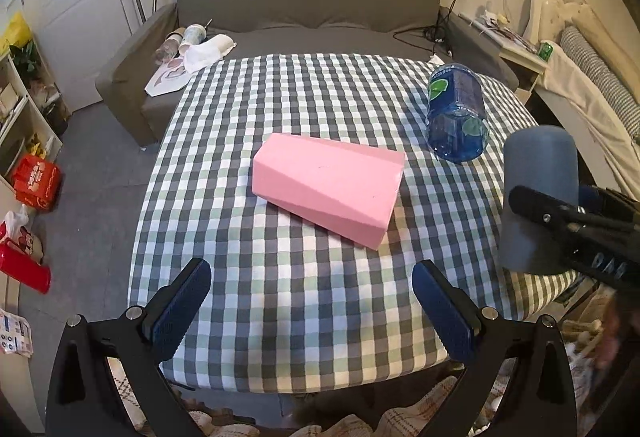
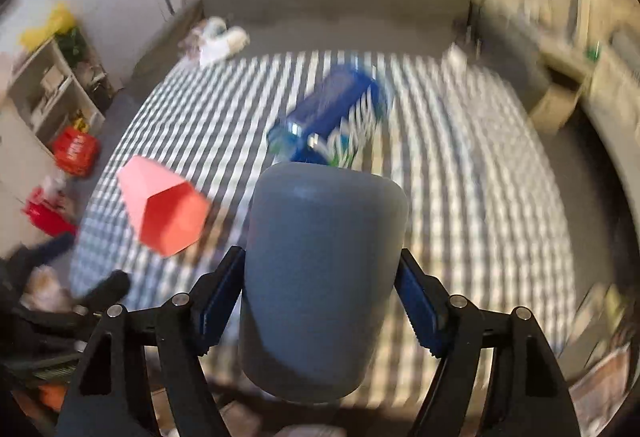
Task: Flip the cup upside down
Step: 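Lower the grey cup onto the tablecloth, closed end up, with the right tool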
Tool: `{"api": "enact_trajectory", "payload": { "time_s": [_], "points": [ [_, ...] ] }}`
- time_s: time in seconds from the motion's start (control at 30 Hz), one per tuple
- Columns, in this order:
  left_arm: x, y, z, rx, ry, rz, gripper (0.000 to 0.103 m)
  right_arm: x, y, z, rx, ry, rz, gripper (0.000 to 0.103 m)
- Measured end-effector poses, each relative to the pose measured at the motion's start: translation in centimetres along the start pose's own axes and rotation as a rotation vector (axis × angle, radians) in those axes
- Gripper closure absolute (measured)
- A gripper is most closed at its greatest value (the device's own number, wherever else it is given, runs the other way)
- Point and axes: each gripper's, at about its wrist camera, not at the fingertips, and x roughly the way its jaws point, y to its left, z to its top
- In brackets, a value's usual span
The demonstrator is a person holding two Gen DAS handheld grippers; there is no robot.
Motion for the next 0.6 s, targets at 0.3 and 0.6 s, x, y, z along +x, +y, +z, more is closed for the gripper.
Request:
{"api": "enact_trajectory", "payload": {
  "time_s": [0.3, 0.6],
  "points": [
    [0.7, -1.3, 0.1, 0.018, -0.003, 0.028, 0.000, 0.3, -0.8, -1.4, -0.052, -0.236, -0.025, 0.029],
    [1.8, -2.6, 0.7, 0.038, -0.003, 0.034, 0.000, 1.0, -0.4, -2.0, -0.109, -0.316, -0.002, 0.029]
  ]
}}
